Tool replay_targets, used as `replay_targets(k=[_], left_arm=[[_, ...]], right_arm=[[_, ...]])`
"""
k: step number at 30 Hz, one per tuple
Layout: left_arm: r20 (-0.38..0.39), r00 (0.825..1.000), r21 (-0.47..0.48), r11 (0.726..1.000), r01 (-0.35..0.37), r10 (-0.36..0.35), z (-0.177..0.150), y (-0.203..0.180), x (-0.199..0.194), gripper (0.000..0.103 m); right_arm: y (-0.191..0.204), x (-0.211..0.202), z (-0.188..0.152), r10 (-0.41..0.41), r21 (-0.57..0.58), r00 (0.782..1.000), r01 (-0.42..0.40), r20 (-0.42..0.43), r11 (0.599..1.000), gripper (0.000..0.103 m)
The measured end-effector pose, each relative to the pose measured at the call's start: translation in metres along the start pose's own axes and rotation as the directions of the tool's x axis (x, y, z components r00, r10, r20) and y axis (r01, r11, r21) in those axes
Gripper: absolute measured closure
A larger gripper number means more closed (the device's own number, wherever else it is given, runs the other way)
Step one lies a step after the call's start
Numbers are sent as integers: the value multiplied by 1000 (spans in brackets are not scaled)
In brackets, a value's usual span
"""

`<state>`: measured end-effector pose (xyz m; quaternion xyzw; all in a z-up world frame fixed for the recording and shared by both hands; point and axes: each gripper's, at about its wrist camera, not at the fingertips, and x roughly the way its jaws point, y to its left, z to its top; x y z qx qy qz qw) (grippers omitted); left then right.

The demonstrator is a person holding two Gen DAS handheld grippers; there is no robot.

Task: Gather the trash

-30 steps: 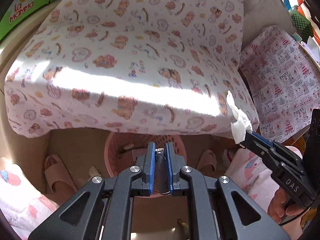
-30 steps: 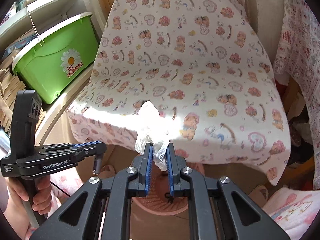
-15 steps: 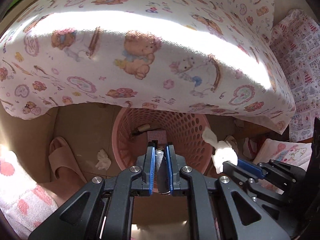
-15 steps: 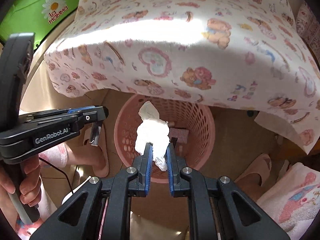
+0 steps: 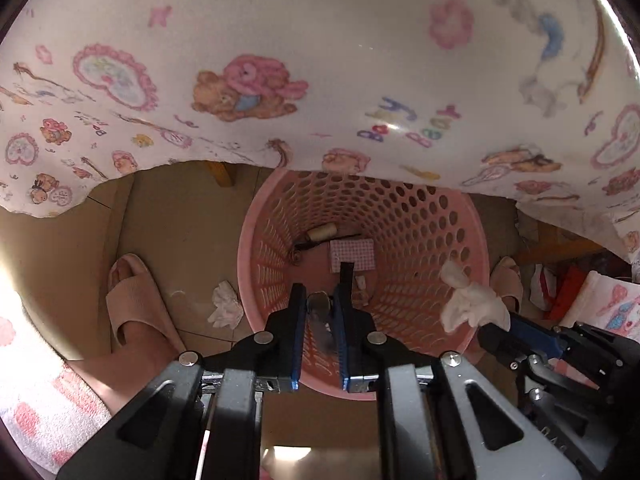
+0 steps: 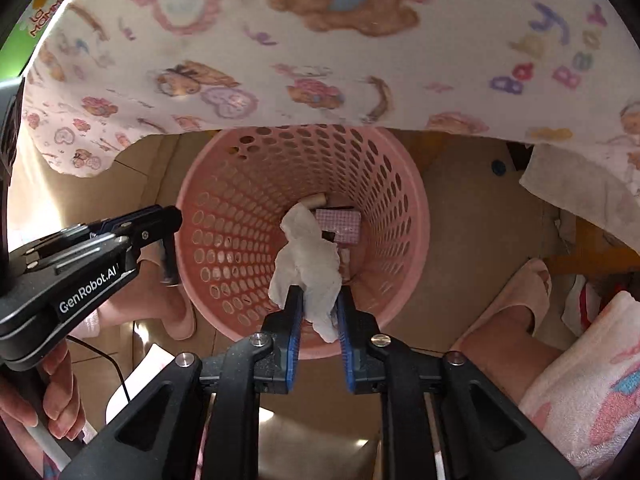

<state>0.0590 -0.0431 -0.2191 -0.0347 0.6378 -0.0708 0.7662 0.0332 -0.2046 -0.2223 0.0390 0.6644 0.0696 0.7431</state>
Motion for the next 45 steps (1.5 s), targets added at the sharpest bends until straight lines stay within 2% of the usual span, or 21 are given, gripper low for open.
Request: replay_targets(k=[2,7,8,9,10,11,12,13,17,20,24,28,31,33,38,41,42,44,45], left_arm=[[7,1000,-10,1000,1,-1,0,1,-2,91],[19,1000,-14,1000,4,-3,2,3,-5,89],[17,1000,-13,1000,4,-4,2,3,-5,85],[13,1000,-17,1000,5,-5,1,3,-6,75],[12,1000,-27,1000,6,-5,-1,4,-7,69],[17,1000,-40,999,7,-6,-2,6,-10,57],[27,1000,-53,999,8,-7,-3,8,-13,51],[38,999,-61,998,13,-11,-3,10,-17,50],[68,998,-63,998,4,0,-1,12,-28,45],[64,998,-75,997,-2,7,0,15,-37,45],[135,990,-37,998,-46,51,0,14,-61,45],[210,974,-15,996,-86,87,0,9,-84,41],[281,951,20,990,-137,126,-3,3,-106,41],[331,935,22,990,-141,126,-6,6,-123,35],[428,896,-7,992,-129,119,-9,17,-158,23],[495,861,-9,991,-133,120,-9,18,-177,17],[517,849,0,991,-132,113,-9,18,-183,11],[561,821,14,991,-136,105,-10,17,-193,0],[586,803,11,990,-141,108,-12,16,-196,1]], right_arm=[[-5,1,0,9,15,1000,-9,0,1000,76],[-13,3,2,23,33,1000,-23,12,999,75],[-13,2,3,32,33,999,-32,10,999,75],[-13,1,4,44,34,999,-44,13,998,75],[-13,-1,3,51,35,998,-52,22,998,69],[-13,-3,3,48,36,998,-49,36,998,54],[-12,-5,2,37,36,998,-39,53,999,45],[-10,-8,2,22,36,997,-24,71,999,34],[-6,-17,4,-6,23,995,3,103,1000,34],[-4,-25,5,-17,9,993,17,120,1000,34],[4,-44,6,-6,-25,985,10,171,1000,34],[13,-65,7,-21,-50,971,34,240,998,27],[13,-84,6,16,-43,953,-2,304,999,24],[11,-101,5,30,-37,937,-18,347,999,20],[11,-141,-2,-3,-36,880,23,476,999,17],[12,-159,-4,14,-54,847,18,532,998,11],[12,-164,-3,27,-69,837,13,547,998,10],[16,-175,-4,20,-82,806,36,592,996,10],[19,-180,-6,8,-80,784,54,621,995,10]])
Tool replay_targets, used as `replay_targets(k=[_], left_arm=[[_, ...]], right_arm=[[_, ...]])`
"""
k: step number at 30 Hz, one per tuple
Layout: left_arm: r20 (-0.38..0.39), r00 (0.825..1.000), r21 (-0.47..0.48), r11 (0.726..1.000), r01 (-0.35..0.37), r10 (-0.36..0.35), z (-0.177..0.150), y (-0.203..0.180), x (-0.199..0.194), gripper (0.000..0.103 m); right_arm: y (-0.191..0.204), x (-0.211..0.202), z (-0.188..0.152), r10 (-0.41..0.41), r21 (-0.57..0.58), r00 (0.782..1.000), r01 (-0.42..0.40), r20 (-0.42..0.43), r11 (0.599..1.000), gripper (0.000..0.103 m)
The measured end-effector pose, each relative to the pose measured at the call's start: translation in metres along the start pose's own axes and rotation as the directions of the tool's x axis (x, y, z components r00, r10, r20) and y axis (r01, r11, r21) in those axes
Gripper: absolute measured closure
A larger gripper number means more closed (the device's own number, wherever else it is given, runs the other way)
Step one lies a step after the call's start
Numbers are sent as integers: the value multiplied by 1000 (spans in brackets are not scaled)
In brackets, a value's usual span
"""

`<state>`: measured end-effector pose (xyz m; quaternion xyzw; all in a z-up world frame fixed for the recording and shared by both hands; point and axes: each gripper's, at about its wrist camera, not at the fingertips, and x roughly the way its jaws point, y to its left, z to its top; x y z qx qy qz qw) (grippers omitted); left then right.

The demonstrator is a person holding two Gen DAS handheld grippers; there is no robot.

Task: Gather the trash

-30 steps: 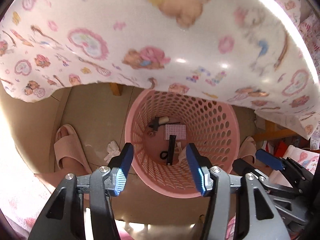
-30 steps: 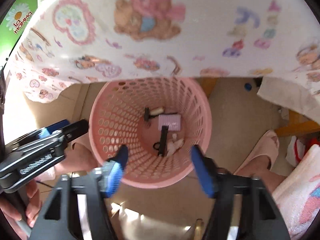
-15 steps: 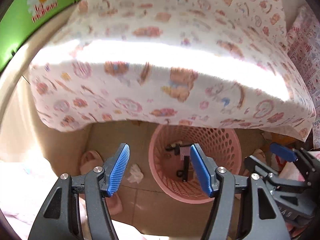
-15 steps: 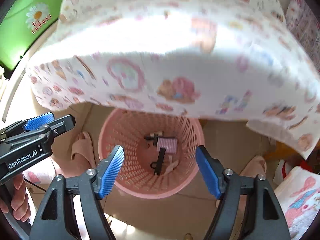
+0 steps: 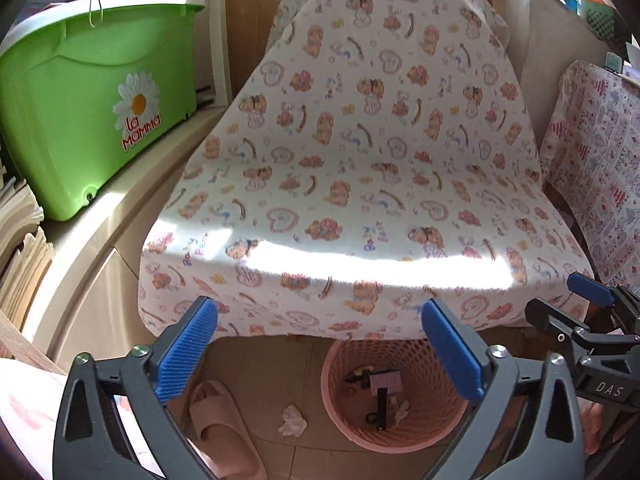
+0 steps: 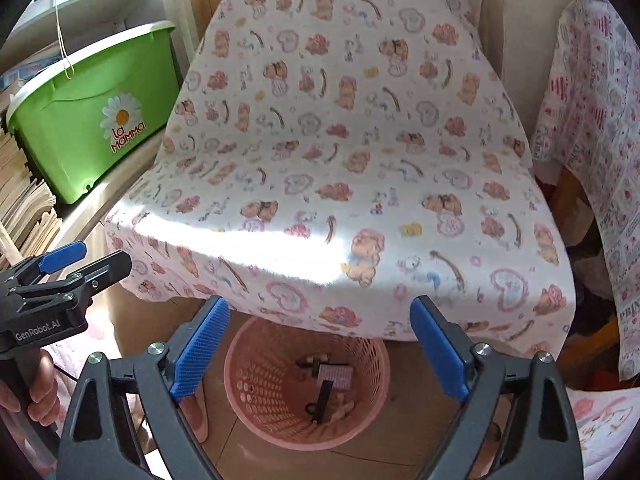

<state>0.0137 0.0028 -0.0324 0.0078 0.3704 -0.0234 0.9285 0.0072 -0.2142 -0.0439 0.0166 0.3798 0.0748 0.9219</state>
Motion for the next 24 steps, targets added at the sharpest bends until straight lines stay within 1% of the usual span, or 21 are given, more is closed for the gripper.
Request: replay_targets(k=[1,2,4,6,10,15,24], left_arm=[[15,1000,5,1000,-2,2,1,0,-2,1],[21,1000,11,1000,1,-1,2,0,-3,1],[22,1000,10,1000,-1,1,2,1,-4,1],[31,999,5,1000,-31,31,1,2,-7,1],[53,998,-9,1000,-22,22,1,3,-10,1],[66,997,-7,999,-37,38,0,1,-12,1],[80,995,-8,998,-57,57,-1,-1,-12,1]], right_arm=[[2,-5,2,-10,-10,1000,11,30,1000,6],[3,-8,4,-14,-16,999,14,46,1000,0],[4,-12,6,-15,-20,998,16,67,1000,0],[4,-15,6,-27,-25,997,28,73,999,0],[4,-19,5,-41,-20,996,43,79,999,0],[2,-24,5,-65,-18,993,67,99,998,0],[-10,-27,7,-73,33,992,70,103,997,0]])
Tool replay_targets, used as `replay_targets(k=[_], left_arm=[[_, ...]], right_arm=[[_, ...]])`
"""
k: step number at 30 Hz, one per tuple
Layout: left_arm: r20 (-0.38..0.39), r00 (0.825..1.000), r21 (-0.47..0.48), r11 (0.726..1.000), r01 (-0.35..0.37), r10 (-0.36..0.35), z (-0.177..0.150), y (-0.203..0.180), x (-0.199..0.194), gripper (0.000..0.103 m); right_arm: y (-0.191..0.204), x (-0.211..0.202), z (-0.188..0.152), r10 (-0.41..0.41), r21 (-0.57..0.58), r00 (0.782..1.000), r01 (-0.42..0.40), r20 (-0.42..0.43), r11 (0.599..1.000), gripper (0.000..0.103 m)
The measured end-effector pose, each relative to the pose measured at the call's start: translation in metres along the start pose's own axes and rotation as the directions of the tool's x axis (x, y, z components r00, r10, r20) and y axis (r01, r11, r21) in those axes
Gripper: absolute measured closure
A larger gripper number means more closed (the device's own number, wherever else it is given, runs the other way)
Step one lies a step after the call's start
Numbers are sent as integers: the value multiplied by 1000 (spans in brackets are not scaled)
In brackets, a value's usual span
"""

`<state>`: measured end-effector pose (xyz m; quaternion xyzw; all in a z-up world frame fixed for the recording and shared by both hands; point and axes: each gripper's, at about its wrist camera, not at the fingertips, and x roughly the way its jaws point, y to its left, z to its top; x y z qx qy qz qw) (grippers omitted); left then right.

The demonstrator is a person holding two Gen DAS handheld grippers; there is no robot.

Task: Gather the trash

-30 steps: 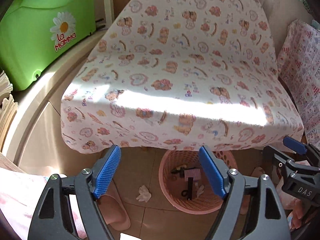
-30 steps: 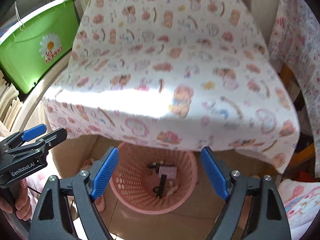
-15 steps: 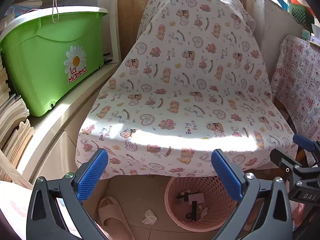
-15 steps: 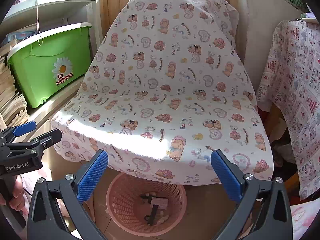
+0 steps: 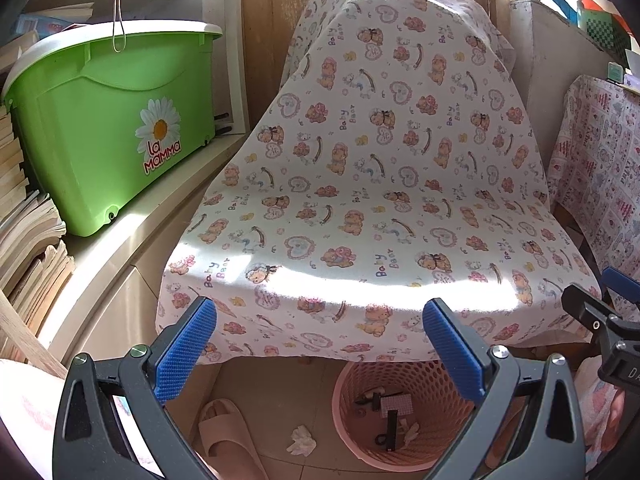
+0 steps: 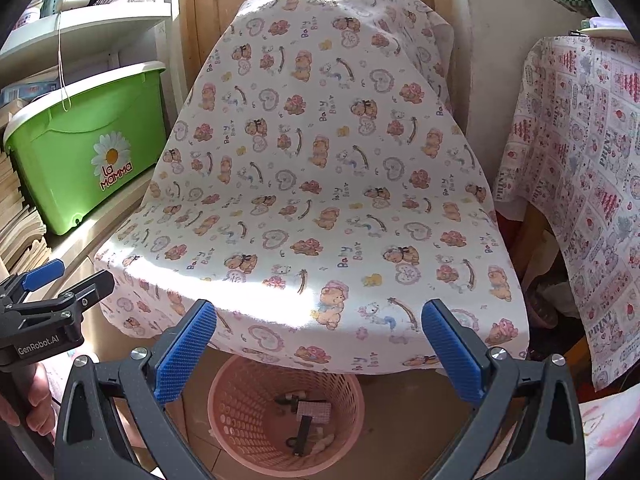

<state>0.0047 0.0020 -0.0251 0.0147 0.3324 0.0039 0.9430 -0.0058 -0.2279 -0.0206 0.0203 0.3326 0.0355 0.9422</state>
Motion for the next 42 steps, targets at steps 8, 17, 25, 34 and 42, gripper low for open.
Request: replay_targets(k=[8,17,25,34,42], left_arm=[[3,1000,29,1000,-11,11,-2,-6,1,1],[12,1000,50,999,-12,11,-3,-9,-2,1],[23,1000,58,998,-18,16,-2,-10,-3,1],[16,1000,65,998,-24,23,-3,-12,-2,1],[23,999,85,996,-39,37,-4,-16,-2,1]], right_arm=[[-5,0,1,2,20,1000,-1,0,1000,0],[-4,0,1,0,20,1000,0,0,1000,0],[-3,0,1,0,20,1000,0,0,1000,0],[-3,0,1,-1,23,1000,1,-2,1000,0],[-2,1,0,0,22,1000,0,-3,1000,0]])
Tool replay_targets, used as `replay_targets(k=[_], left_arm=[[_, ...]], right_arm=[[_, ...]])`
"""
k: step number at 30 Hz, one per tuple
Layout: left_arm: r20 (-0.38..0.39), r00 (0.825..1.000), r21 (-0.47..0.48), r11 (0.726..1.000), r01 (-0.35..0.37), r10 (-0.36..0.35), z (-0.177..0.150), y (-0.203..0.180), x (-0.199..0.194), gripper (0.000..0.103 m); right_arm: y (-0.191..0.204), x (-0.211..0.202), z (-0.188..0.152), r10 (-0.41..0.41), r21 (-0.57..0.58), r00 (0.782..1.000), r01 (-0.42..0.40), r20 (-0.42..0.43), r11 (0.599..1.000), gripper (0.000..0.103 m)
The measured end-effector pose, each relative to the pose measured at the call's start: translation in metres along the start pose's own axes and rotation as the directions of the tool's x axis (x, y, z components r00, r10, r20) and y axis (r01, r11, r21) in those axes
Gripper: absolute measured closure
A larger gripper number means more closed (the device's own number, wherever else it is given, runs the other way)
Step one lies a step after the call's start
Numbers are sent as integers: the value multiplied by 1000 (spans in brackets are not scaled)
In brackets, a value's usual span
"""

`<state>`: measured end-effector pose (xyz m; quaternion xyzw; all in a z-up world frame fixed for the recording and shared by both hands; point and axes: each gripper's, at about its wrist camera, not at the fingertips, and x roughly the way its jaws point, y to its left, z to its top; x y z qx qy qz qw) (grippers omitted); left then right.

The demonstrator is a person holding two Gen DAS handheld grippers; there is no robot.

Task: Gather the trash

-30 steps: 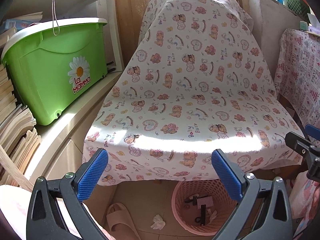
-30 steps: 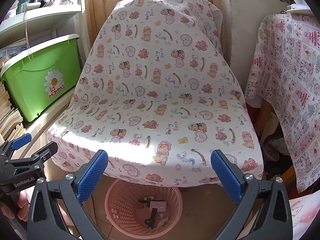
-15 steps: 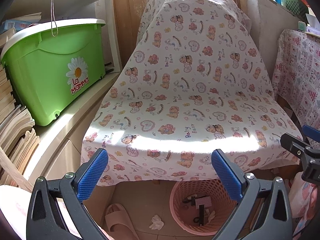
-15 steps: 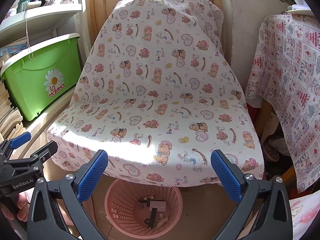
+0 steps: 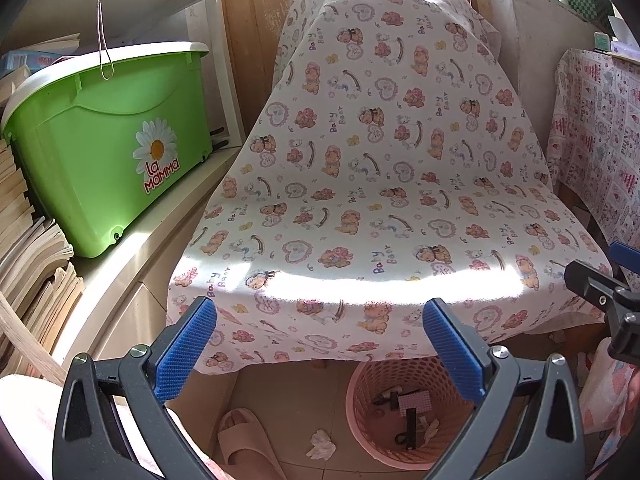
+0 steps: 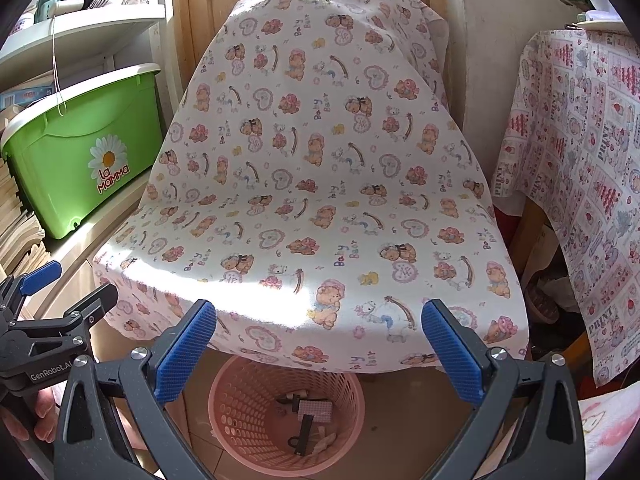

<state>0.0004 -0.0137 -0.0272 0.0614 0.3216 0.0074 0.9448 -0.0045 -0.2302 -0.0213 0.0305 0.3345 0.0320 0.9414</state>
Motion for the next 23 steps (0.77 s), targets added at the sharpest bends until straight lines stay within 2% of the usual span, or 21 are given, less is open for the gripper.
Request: replay_targets(k=[23], left_arm=[[-32,999,-20,1000,16,-16,-3,0,9,1]], right_arm=[[-3,3,-1,-4,2,1000,4,-9,1000,0]])
